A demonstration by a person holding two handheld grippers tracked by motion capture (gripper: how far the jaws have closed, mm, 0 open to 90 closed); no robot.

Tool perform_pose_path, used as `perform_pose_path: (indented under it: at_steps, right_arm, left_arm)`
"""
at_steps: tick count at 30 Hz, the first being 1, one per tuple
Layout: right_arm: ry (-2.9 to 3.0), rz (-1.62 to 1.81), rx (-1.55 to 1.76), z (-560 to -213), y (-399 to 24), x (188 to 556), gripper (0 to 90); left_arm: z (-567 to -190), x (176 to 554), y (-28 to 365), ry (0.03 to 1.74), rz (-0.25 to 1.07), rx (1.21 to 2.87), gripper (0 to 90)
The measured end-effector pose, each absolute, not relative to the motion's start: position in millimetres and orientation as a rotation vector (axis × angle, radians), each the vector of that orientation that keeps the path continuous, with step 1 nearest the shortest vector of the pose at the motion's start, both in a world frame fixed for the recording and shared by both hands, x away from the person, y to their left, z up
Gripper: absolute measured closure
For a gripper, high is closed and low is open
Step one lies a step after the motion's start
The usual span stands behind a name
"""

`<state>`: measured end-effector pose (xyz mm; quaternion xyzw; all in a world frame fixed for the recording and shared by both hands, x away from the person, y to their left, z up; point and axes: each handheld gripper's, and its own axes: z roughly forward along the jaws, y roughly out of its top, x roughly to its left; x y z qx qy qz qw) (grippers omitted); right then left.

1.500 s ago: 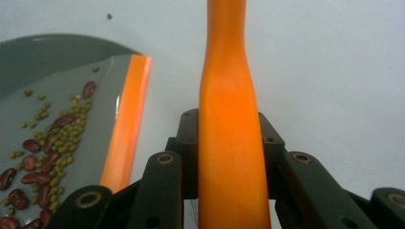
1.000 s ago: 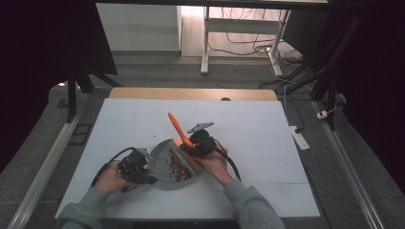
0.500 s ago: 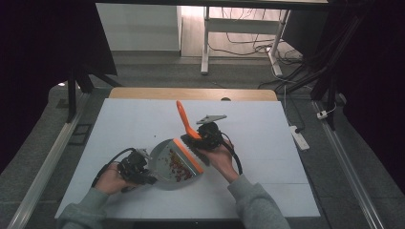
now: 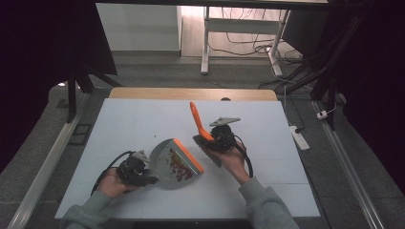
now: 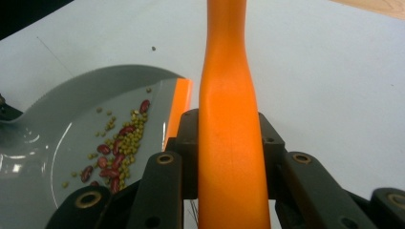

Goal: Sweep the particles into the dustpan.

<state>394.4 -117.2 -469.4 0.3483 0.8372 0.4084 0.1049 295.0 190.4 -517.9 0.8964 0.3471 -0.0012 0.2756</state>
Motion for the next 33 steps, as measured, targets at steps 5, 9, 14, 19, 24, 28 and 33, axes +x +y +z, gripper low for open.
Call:
perform_pose_path:
  at_steps: [5,9,14,19,24,28,33]
  right_arm:
    - [2.462,1.21,1.029,-469.5,-128.0,392.5,71.1]
    - [2.458,1.212,1.019,-468.1,-135.1,390.3,71.1]
    - [2.439,1.224,1.02,-465.0,-143.7,386.4,71.1]
    - [2.43,1.227,1.021,-463.1,-153.0,381.8,71.1]
    - [2.415,1.235,1.029,-460.7,-164.4,376.1,71.1]
    - [2.403,1.236,1.03,-458.4,-174.8,372.3,71.1]
    - [2.396,1.229,1.037,-459.0,-186.0,367.4,71.0]
  left_arm:
    - [-516.4,294.3,193.1,0.952,0.034,2.385,61.6]
    - [-514.1,292.4,195.3,0.954,0.053,2.348,61.6]
    - [-511.7,289.4,198.4,0.979,0.068,2.292,61.6]
    - [-509.8,287.6,200.5,1.012,0.081,2.258,61.6]
    - [-508.4,280.8,204.0,1.06,0.114,2.187,61.6]
    - [-507.9,275.1,207.2,1.102,0.155,2.118,61.6]
    - [-507.7,268.4,207.4,1.136,0.195,2.06,61.6]
